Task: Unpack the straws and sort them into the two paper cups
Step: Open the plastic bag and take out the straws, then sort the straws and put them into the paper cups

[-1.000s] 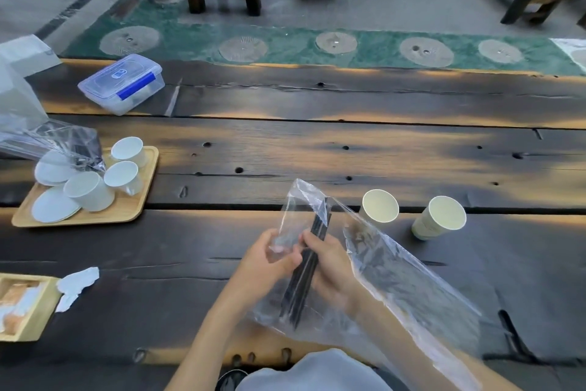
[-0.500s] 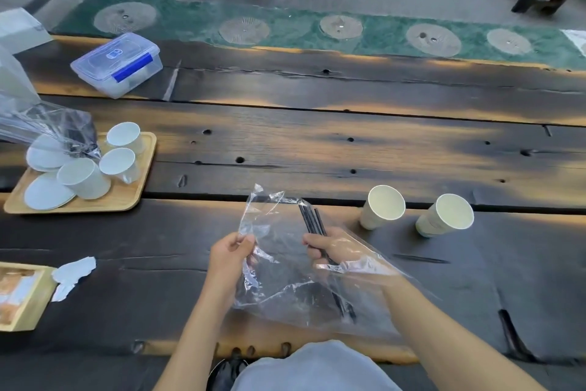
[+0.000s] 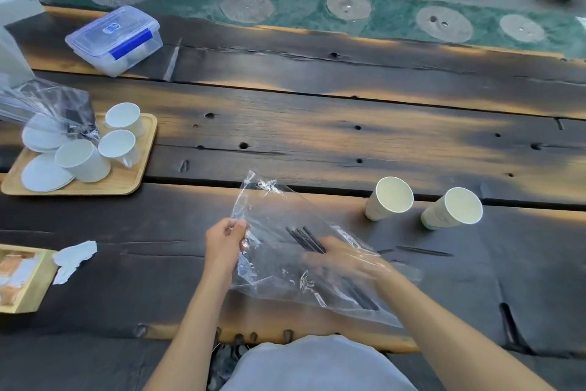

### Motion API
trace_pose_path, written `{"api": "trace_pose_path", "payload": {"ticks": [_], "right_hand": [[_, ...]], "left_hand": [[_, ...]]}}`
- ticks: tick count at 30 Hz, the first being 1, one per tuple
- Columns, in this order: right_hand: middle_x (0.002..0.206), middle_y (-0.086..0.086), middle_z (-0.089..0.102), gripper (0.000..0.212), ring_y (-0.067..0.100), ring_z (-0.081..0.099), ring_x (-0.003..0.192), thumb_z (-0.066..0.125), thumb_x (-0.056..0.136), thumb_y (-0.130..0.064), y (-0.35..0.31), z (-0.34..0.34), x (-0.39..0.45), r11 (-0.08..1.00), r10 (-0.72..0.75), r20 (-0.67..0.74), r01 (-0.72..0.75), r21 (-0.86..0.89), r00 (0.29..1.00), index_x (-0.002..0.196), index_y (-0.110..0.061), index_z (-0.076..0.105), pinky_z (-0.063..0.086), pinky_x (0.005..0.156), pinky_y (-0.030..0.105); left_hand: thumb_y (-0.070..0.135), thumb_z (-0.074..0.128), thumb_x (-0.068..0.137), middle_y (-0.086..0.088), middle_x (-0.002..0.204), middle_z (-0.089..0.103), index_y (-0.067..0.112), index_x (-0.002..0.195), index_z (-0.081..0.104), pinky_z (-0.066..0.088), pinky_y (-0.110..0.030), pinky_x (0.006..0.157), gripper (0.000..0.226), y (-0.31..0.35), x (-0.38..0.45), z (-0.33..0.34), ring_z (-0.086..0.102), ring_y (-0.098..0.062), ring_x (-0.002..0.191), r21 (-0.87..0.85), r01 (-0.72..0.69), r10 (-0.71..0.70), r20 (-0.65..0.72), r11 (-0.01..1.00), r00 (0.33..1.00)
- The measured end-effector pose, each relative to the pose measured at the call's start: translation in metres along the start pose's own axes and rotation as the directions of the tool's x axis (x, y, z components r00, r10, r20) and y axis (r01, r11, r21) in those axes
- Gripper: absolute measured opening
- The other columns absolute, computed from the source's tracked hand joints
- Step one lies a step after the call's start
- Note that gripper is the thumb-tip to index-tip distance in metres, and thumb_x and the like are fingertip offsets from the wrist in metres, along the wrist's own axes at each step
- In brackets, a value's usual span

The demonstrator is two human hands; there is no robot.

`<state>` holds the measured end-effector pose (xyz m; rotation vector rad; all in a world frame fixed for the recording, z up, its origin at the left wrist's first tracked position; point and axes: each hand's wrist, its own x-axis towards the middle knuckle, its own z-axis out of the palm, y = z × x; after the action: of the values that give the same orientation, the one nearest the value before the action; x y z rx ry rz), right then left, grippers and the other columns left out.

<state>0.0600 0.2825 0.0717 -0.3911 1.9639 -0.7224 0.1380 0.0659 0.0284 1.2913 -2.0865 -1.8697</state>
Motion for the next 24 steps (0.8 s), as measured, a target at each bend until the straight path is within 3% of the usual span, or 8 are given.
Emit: {"api": "trace_pose_path", "payload": {"ticks": [2, 5, 9, 11, 14, 16, 19, 24], "right_hand": [[0.101, 0.006, 0.066, 0.036, 0.022, 0.063, 0.088, 0.049, 0.089, -0.057, 0.008, 0.006, 0.001, 0.997, 0.045, -0.032, -0.047, -0.065, 0.998, 0.107, -0.029, 0.063, 0.053, 0.086, 0.04], [0.153, 0.012, 0.04, 0.055, 0.029, 0.04, 0.14, 0.047, 0.098, -0.042, 0.024, 0.013, 0.011, 0.98, 0.094, -0.015, -0.095, -0.177, 0.995, 0.148, -0.02, 0.037, 0.03, 0.115, 0.041], [0.134, 0.012, 0.061, 0.047, 0.031, 0.058, 0.123, 0.053, 0.095, -0.032, 0.032, 0.006, 0.014, 0.981, -0.032, -0.006, 0.031, -0.19, 0.999, 0.139, -0.017, 0.049, 0.045, 0.104, 0.041], [0.103, 0.01, 0.072, 0.032, 0.025, 0.069, 0.087, 0.052, 0.095, -0.027, 0.038, -0.002, 0.015, 0.998, -0.052, -0.046, 0.05, -0.047, 0.998, 0.121, -0.011, 0.058, 0.054, 0.076, 0.034], [0.058, 0.003, 0.051, 0.014, 0.014, 0.042, 0.038, 0.052, 0.098, -0.016, 0.047, -0.017, 0.017, 0.952, 0.014, -0.161, 0.036, 0.305, 0.987, 0.088, -0.008, 0.048, 0.035, 0.036, 0.023], [0.055, 0.0, 0.049, 0.014, 0.012, 0.038, 0.038, 0.053, 0.098, -0.015, 0.054, -0.024, 0.022, 0.857, 0.076, -0.233, 0.056, 0.513, 0.97, 0.087, -0.009, 0.047, 0.031, 0.034, 0.021], [0.057, 0.001, 0.049, 0.009, 0.013, 0.039, 0.042, 0.052, 0.098, -0.014, 0.065, -0.029, 0.033, 0.65, 0.226, -0.274, 0.065, 0.757, 0.935, 0.094, -0.007, 0.049, 0.033, 0.038, 0.022], [0.062, 0.008, 0.051, 0.01, 0.018, 0.045, 0.046, 0.047, 0.097, -0.005, 0.08, -0.018, 0.06, 0.427, 0.403, -0.147, -0.043, 0.903, 0.903, 0.089, -0.011, 0.046, 0.042, 0.044, 0.026]], "left_hand": [[0.019, 0.056, 0.095, -0.008, 0.063, 0.044, 0.004, 0.073, 0.054, 0.033, -0.028, 0.052, 0.027, -0.001, 0.001, 0.004, 0.038, -0.017, 0.055, -0.01, 0.024, -0.024, -0.03, 1.0, 0.999], [0.02, 0.051, 0.098, -0.006, 0.061, 0.035, 0.012, 0.071, 0.043, 0.026, -0.03, 0.049, 0.029, -0.009, 0.006, 0.005, 0.029, -0.017, 0.051, -0.07, 0.093, -0.1, -0.105, 0.993, 0.989], [0.02, 0.049, 0.096, -0.009, 0.065, 0.032, 0.014, 0.071, 0.04, 0.02, -0.029, 0.048, 0.028, -0.03, 0.009, -0.003, 0.025, -0.017, 0.051, -0.121, 0.169, -0.189, -0.185, 0.978, 0.964], [0.019, 0.051, 0.094, -0.005, 0.063, 0.029, 0.017, 0.067, 0.035, 0.02, -0.031, 0.052, 0.031, -0.043, 0.01, -0.007, 0.024, -0.017, 0.053, -0.201, 0.235, -0.28, -0.239, 0.951, 0.93], [0.015, 0.055, 0.094, -0.004, 0.074, 0.049, 0.013, 0.079, 0.055, 0.036, -0.034, 0.067, 0.015, -0.059, 0.01, -0.013, 0.045, -0.021, 0.068, -0.41, 0.337, -0.47, -0.283, 0.848, 0.836], [0.011, 0.056, 0.096, -0.006, 0.085, 0.062, 0.006, 0.105, 0.064, 0.045, -0.035, 0.076, 0.013, -0.069, 0.011, -0.015, 0.057, -0.019, 0.075, -0.556, 0.347, -0.567, -0.289, 0.755, 0.771], [0.005, 0.051, 0.099, -0.003, 0.081, 0.062, 0.004, 0.117, 0.057, 0.048, -0.024, 0.063, 0.019, -0.077, 0.008, -0.016, 0.058, -0.01, 0.066, -0.68, 0.297, -0.61, -0.277, 0.671, 0.742], [0.006, 0.046, 0.102, -0.004, 0.083, 0.061, -0.003, 0.134, 0.049, 0.048, -0.024, 0.066, 0.033, -0.075, 0.005, -0.01, 0.061, -0.011, 0.072, -0.766, 0.274, -0.653, -0.238, 0.581, 0.719]]}}
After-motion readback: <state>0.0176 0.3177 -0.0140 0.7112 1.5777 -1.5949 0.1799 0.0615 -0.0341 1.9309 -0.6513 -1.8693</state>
